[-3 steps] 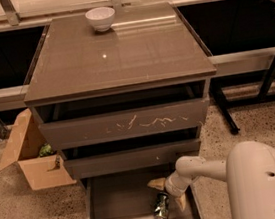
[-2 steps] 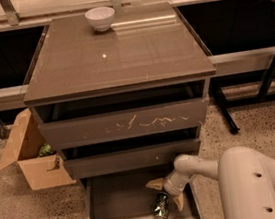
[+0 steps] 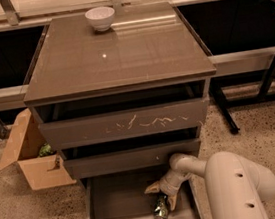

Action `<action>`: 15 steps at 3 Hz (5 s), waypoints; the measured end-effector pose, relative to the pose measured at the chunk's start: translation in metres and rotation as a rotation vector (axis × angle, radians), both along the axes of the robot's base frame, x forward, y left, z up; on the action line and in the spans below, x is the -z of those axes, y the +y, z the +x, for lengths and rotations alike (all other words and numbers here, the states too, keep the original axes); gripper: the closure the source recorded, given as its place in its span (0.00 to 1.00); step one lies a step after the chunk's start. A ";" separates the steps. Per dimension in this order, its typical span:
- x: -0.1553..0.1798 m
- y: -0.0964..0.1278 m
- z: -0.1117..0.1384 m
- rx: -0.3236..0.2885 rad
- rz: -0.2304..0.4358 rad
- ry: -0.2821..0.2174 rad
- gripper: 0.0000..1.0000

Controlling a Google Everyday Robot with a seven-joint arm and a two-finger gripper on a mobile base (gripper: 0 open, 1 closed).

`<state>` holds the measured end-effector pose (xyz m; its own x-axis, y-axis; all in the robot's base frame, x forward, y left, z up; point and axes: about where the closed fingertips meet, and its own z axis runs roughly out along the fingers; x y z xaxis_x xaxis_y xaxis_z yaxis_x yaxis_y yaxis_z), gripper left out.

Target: Pick green can from bottom drawer and place on counter

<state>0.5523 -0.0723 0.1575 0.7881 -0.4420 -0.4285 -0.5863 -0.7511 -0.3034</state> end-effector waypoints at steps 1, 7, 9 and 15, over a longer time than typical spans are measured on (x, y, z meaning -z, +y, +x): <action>0.007 0.009 -0.002 -0.019 0.021 0.030 0.42; -0.100 -0.048 -0.027 0.090 0.158 -0.171 1.00; -0.197 -0.057 -0.013 0.105 0.258 -0.204 1.00; -0.432 -0.075 -0.014 0.127 0.418 -0.400 1.00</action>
Offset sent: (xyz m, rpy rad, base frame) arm -0.0023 0.0304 -0.0250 0.0625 0.0968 0.0623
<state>0.5382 -0.1472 0.5895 0.8763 -0.4011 -0.2667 -0.4426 -0.4519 -0.7745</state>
